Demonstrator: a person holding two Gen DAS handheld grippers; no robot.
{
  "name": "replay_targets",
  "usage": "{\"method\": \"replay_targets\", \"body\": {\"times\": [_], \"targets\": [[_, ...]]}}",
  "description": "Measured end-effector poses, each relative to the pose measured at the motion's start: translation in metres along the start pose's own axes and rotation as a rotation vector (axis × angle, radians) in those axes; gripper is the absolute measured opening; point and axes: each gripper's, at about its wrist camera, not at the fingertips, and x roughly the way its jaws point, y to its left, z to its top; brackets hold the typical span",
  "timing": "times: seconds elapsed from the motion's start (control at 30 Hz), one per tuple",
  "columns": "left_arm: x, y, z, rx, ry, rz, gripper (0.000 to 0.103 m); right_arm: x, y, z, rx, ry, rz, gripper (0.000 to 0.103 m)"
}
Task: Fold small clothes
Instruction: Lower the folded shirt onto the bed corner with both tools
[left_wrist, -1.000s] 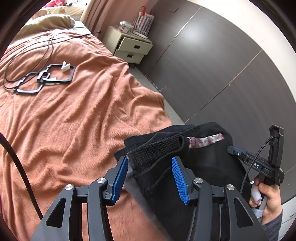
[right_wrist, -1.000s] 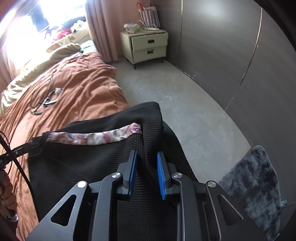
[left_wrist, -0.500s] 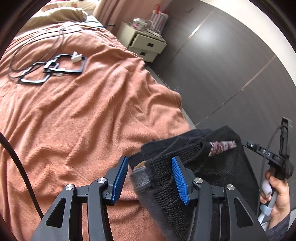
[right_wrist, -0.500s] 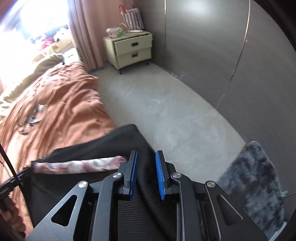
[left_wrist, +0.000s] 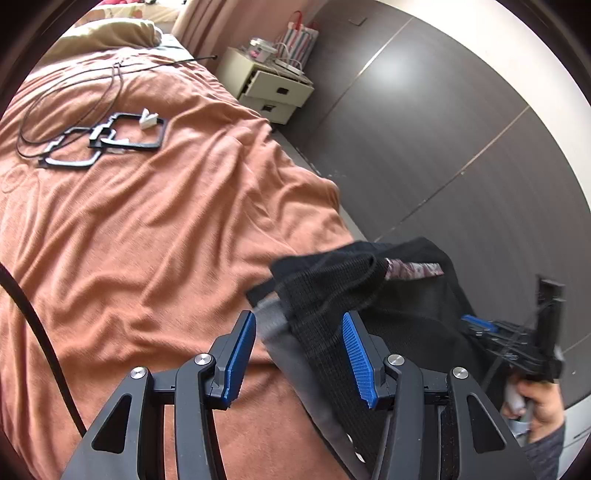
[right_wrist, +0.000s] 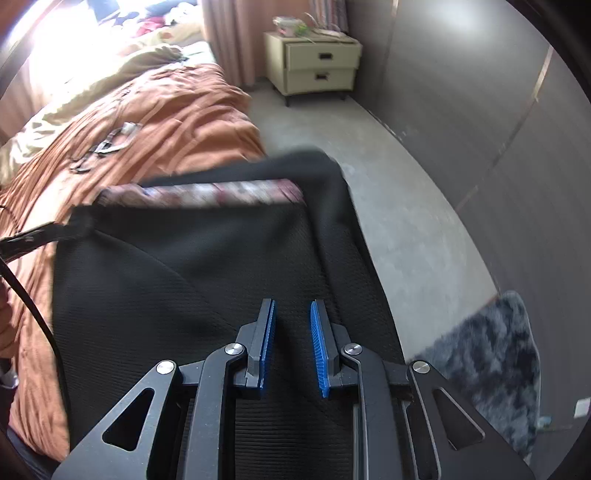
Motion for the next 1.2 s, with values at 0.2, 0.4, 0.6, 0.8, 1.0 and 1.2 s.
{"method": "replay_targets", "body": {"times": [0.2, 0.4, 0.6, 0.8, 1.0, 1.2], "targets": [[0.002, -0.014, -0.022, 0.009, 0.043, 0.009, 0.051, -0.014, -0.036, -0.015, 0.134, -0.075, -0.071, 0.012], [-0.01, -0.034, -0.044, 0.027, 0.051, -0.002, 0.051, -0.063, -0.049, -0.054, 0.164, -0.123, -0.084, 0.013], [-0.02, -0.063, -0.067, 0.058, 0.066, -0.023, 0.051, -0.107, -0.042, -0.102, 0.146, -0.202, -0.055, 0.019], [-0.013, -0.084, -0.09, 0.083, 0.095, -0.008, 0.054, -0.097, -0.026, -0.135, 0.097, -0.233, -0.061, 0.019], [-0.002, -0.09, -0.103, 0.091, 0.111, 0.011, 0.055, -0.071, -0.055, -0.138, 0.244, -0.247, -0.027, 0.019], [-0.002, -0.093, -0.116, 0.088, 0.131, 0.022, 0.055, -0.07, -0.051, -0.153, 0.267, -0.25, -0.023, 0.019]]}}
